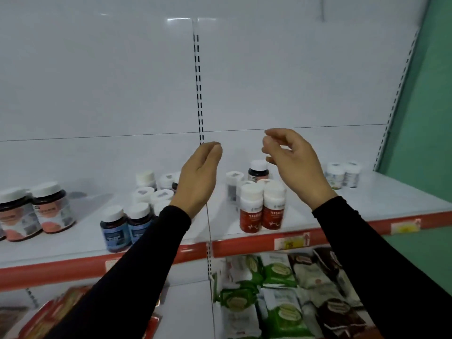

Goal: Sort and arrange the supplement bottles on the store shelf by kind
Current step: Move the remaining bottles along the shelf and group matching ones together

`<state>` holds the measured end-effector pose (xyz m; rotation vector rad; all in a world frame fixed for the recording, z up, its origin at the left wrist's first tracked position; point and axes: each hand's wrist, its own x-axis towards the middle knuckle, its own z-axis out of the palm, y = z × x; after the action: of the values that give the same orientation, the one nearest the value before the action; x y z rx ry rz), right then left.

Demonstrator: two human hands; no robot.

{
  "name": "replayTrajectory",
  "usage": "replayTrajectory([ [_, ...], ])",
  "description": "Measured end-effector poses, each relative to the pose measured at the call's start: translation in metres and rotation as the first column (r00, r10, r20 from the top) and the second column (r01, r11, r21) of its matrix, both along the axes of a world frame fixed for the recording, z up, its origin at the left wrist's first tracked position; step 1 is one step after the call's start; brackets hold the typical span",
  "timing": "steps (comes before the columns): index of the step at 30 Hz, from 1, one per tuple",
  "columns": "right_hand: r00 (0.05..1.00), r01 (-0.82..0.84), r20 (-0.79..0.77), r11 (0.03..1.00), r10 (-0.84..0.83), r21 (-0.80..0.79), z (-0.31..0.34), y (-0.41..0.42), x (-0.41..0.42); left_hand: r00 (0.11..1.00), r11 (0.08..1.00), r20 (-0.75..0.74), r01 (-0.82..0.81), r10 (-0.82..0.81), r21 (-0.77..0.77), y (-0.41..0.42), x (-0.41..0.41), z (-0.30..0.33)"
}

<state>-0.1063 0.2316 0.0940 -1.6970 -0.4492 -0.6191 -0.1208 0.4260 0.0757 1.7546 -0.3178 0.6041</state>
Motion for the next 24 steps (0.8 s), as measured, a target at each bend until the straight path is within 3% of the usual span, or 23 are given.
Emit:
replayTrajectory([
  [7,0.998,-0.051,-0.03,0.999,0.051,-0.01,-0.006,-0.067,0.048,0.996,0.999,-0.094,0.014,-0.012,0.031,-0.068,0.033,0.013],
  [15,0.967,-0.227,-0.144,0.968,0.211,-0.106,-0.027,-0.104,0.109,0.979,0.991,-0.162,-0.114,0.124,0.069,-0.111,0.053,0.021],
  [24,0.876,-0.464,-0.332,0.797,0.349,-0.386,-0.064,-0.092,0.143,0.951,0.972,-0.21,-0.206,0.225,0.108,-0.108,0.05,0.024],
])
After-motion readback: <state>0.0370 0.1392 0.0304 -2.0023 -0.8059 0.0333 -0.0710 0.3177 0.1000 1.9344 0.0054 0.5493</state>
